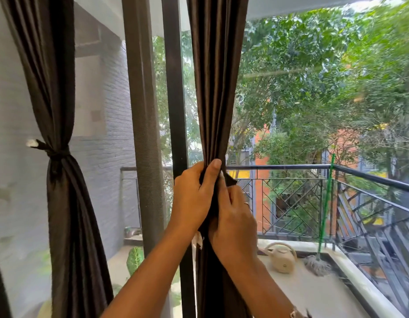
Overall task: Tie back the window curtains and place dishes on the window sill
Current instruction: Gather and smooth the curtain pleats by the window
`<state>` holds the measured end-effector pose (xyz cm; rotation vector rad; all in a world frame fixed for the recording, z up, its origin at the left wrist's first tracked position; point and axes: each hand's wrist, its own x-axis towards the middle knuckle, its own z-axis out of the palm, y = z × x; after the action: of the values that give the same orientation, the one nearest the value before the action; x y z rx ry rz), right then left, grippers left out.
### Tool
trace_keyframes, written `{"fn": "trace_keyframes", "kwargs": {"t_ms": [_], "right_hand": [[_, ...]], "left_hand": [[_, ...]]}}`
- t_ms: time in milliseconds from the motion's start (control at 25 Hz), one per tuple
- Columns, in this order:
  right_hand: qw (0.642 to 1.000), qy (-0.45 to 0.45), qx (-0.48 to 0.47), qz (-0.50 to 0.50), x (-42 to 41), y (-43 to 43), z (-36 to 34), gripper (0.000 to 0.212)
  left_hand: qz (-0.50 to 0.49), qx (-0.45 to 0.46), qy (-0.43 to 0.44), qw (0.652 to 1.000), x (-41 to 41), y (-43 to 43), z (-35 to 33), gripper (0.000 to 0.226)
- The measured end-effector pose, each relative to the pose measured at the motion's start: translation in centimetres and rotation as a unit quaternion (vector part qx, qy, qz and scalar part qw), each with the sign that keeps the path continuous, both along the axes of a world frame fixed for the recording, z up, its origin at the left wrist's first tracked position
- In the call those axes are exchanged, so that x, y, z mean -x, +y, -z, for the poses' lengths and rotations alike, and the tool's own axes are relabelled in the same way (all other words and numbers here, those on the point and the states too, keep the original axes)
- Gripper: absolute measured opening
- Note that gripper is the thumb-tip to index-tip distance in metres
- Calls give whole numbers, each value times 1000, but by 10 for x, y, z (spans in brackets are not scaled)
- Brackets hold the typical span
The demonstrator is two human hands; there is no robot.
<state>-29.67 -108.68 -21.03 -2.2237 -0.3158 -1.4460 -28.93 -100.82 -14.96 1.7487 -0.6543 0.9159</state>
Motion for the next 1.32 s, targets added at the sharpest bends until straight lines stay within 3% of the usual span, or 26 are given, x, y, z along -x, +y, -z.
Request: {"fn": "trace_keyframes", "kwargs": {"t_ms": [160, 280, 360, 440, 480, 560, 600, 680, 760, 840, 920, 1040, 1160, 1320], "right_hand": [[984, -1, -72, -165, 3, -9, -2, 50], [971, -67, -187, -134, -10, -36, -19, 36], [980, 52, -148, -123, -26, -58, -39, 51], [955, 212, -92, -187, -40, -72, -55, 57], [934, 261, -94, -226, -43, -75, -61, 50], [924, 274, -100, -247, -47, -80, -68, 19], [936, 252, -91, -230, -47, -84, -70, 17], [959, 216, -58, -175, -41, -96, -73, 34], [953, 231, -88, -176, -30, -104, -77, 33], [895, 293, -198, -272, -13, -101, -75, 28], [797, 365, -285, -388, 4, -88, -72, 23], [680, 434, -332, -489, 14, -65, -64, 21], [655, 436, -361, -500, 12, -50, -59, 18], [631, 463, -355, -511, 10, -42, -61, 21]], "left_hand": [[15, 27, 37, 999, -9, 4, 0, 8], [47, 43, 65, 996, -12, 7, -3, 10], [77, 37, 83, 993, -13, 10, -5, 15], [106, 38, 101, 989, -14, 11, -6, 18], [118, 38, 107, 986, -14, 12, -8, 19], [127, 32, 117, 985, -14, 16, -10, 19], [119, 24, 120, 985, -14, 18, -10, 20], [85, 8, 127, 988, -16, 21, -13, 23], [29, -12, 127, 991, -18, 23, -15, 25], [-35, -37, 123, 991, -18, 22, -20, 21], [-75, -48, 129, 988, -18, 20, -23, 16], [-77, -36, 157, 984, -14, 18, -27, 16], [18, 13, 217, 976, -1, 16, -33, 19], [99, -1, 270, 958, 16, 15, -32, 42]]}}
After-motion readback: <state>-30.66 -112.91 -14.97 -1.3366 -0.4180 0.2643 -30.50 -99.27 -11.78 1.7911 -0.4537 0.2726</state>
